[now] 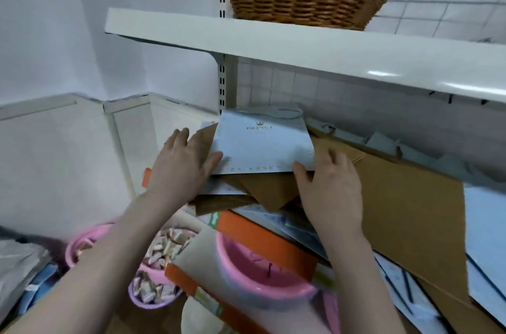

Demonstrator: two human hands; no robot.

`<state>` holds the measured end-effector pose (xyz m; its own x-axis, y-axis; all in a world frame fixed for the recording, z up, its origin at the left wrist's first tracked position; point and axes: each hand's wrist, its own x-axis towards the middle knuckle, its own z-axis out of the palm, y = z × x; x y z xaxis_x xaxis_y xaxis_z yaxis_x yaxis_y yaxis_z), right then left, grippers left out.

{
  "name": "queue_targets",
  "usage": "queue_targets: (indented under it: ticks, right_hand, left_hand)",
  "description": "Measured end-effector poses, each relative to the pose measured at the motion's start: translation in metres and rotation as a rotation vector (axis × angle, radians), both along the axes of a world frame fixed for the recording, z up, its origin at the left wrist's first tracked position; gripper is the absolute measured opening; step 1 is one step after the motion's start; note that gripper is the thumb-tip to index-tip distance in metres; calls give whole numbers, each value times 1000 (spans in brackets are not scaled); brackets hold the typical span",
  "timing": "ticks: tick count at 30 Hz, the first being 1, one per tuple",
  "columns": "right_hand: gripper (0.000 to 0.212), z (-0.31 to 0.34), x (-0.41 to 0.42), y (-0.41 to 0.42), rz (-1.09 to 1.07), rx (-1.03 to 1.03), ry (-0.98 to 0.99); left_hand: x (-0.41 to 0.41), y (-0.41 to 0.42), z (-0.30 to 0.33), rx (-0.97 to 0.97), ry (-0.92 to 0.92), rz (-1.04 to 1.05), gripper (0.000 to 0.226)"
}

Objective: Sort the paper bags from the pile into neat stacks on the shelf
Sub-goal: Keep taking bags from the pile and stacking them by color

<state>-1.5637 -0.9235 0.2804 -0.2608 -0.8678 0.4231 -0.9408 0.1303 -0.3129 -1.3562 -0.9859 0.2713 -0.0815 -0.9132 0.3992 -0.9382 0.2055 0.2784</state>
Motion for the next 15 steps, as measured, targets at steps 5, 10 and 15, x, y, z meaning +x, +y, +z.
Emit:
queue_targets:
  ticks: [5, 10, 15]
  right_hand:
    - [52, 2, 14, -30, -86, 30, 23]
    - [60, 3, 27, -51, -189, 172, 76]
    - [65, -7, 36, -61, -277, 220, 69]
  left_hand:
    - [-6, -49, 2, 15, 9, -140, 61]
    - [-6, -96, -6, 151, -6, -195, 75]
    - [-12, -120, -16, 262, 49, -233, 75]
